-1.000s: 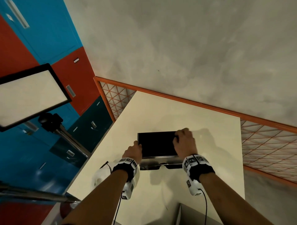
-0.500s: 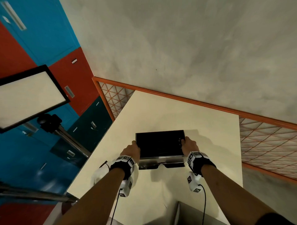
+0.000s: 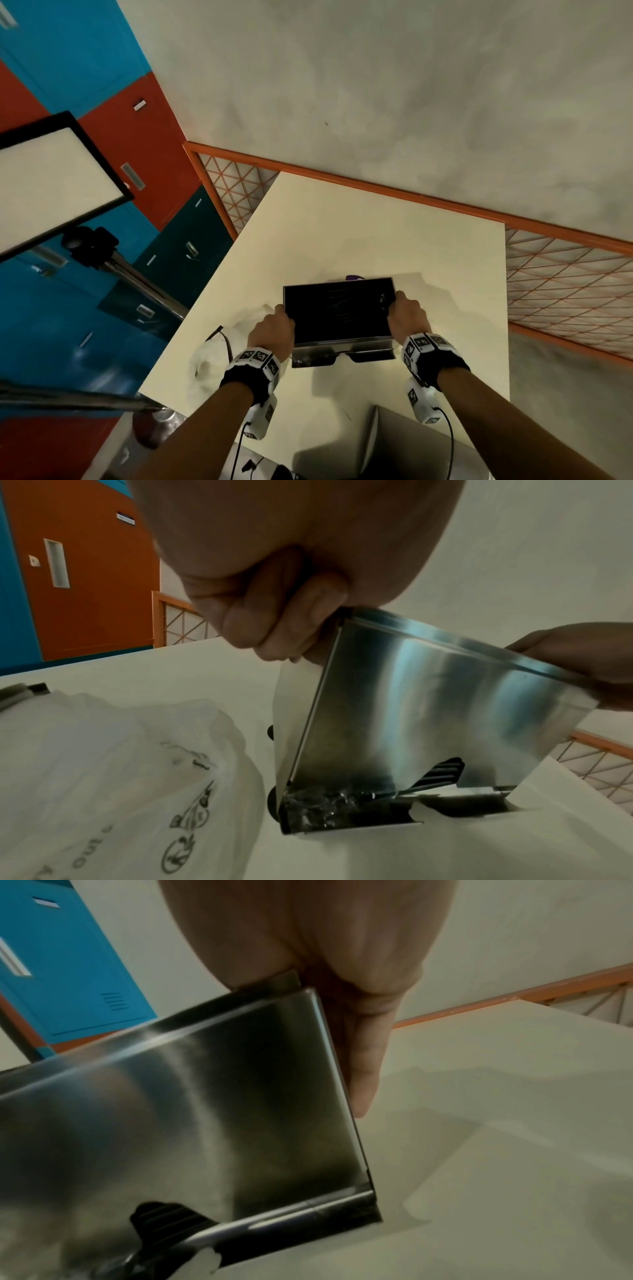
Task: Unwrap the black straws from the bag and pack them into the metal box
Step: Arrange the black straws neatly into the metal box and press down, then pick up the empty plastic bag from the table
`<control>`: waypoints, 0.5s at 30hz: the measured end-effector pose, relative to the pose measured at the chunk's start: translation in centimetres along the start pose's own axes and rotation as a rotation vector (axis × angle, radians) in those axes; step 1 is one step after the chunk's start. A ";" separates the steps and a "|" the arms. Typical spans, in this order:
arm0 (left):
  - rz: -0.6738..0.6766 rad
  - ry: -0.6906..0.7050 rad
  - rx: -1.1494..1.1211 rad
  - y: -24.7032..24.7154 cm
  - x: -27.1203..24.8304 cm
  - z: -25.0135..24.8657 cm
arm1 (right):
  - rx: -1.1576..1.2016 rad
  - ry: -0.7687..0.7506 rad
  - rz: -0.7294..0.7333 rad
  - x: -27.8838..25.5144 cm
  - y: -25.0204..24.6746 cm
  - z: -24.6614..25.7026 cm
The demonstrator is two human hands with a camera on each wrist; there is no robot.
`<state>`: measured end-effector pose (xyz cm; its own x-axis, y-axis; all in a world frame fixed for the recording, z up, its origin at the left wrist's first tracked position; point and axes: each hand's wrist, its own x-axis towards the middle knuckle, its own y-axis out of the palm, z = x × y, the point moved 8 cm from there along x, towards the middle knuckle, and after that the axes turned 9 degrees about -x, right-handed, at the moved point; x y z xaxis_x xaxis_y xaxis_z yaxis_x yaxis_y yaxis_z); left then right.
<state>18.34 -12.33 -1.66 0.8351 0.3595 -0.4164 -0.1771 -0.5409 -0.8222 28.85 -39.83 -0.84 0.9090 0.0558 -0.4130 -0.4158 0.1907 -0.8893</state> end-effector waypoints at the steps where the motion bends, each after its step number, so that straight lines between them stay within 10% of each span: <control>1: -0.005 -0.004 -0.006 -0.1 -0.1 -0.1 | 0.009 0.003 -0.002 0.0 0.1 0.0; 15: 0.015 -0.040 -0.118 -0.5 -0.6 0.3 | 0.049 0.009 0.008 -0.6 -0.3 0.2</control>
<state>17.81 -12.04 -1.11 0.8109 0.3792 -0.4457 -0.1251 -0.6317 -0.7651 28.42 -39.77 -0.27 0.9054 0.0492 -0.4216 -0.4206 0.2385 -0.8753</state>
